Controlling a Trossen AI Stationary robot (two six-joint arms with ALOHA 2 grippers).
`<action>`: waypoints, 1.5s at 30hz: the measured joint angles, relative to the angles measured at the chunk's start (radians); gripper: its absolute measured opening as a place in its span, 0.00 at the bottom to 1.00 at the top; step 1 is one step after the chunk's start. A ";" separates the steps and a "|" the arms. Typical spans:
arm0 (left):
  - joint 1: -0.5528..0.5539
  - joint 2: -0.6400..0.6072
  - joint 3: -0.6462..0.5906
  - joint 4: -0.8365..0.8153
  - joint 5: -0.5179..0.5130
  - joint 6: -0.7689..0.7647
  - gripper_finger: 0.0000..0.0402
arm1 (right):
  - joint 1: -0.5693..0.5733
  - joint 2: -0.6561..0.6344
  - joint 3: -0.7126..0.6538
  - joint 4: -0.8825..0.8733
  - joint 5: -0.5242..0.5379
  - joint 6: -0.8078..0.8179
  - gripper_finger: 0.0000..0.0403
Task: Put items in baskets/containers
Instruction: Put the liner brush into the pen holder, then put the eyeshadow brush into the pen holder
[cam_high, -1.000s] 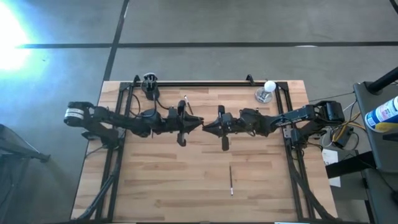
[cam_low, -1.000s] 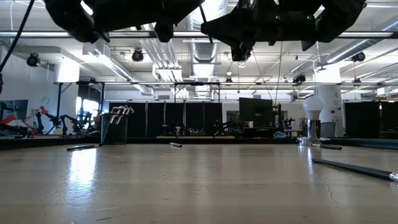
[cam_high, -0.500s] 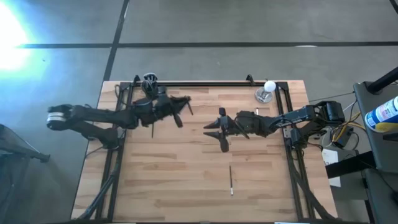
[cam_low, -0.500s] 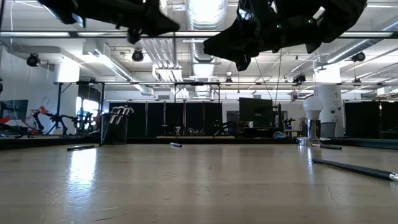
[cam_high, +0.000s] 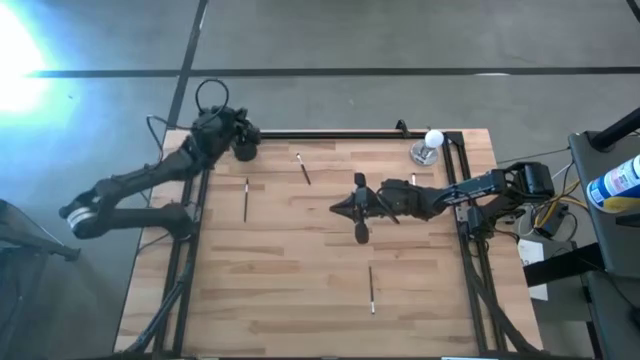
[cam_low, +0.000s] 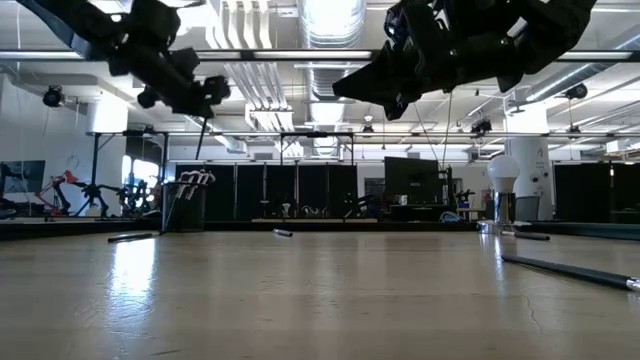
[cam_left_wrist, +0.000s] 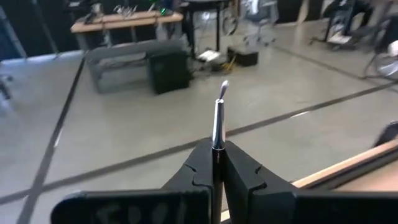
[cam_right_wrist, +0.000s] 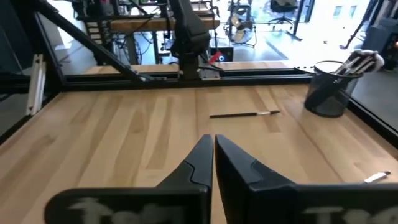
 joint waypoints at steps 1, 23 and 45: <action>0.026 0.016 0.000 0.000 0.009 0.000 0.03 | 0.000 0.000 0.000 0.000 0.000 -0.002 0.03; 0.108 0.320 0.000 -0.042 0.082 -0.144 0.26 | -0.003 0.000 -0.015 -0.023 0.000 -0.011 0.02; -0.505 0.174 -0.367 0.735 0.252 -0.142 0.14 | -0.178 -0.484 -0.253 -0.734 0.437 0.479 0.02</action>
